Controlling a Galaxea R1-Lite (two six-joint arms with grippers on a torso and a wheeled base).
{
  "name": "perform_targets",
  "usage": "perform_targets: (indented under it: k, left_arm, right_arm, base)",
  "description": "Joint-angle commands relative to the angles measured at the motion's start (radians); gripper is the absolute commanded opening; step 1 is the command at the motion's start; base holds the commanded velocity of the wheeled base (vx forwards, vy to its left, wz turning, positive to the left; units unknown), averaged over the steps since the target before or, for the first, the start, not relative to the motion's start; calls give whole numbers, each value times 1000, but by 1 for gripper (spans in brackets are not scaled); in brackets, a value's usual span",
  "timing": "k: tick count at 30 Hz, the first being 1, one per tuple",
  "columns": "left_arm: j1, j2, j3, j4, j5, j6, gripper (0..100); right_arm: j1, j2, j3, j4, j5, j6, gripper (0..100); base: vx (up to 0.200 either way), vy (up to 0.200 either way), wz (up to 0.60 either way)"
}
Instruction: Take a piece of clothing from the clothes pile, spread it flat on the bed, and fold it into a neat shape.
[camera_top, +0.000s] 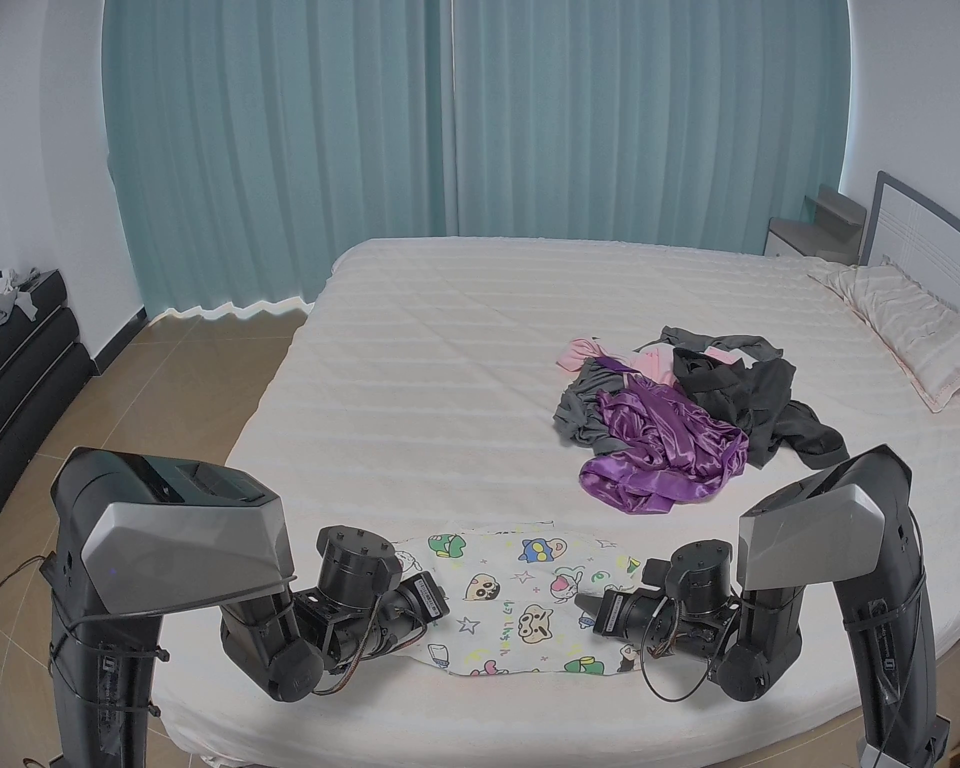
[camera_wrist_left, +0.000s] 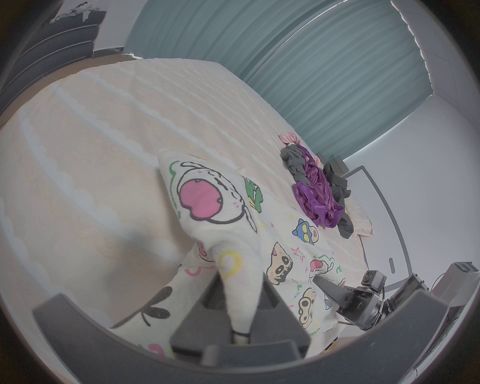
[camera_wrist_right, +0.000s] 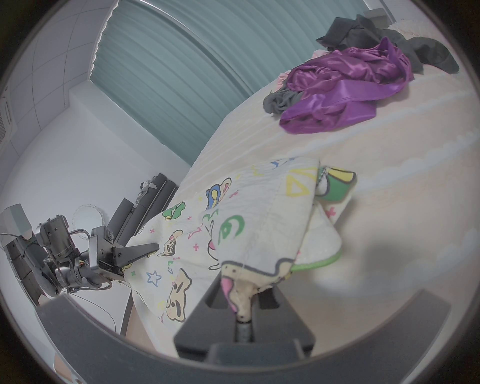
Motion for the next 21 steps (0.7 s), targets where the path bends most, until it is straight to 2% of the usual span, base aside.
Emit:
perform_targets:
  k: [1, 21]
  left_arm:
    - [0, -2, -1, 0, 1, 0, 0]
    - [0, -2, -1, 0, -1, -2, 0]
  right_arm:
    - [0, -2, 3, -2, 0, 0, 0]
    - [-11, -5, 14, -7, -6, -2, 0]
  base:
    - [0, -200, 0]
    - [0, -200, 0]
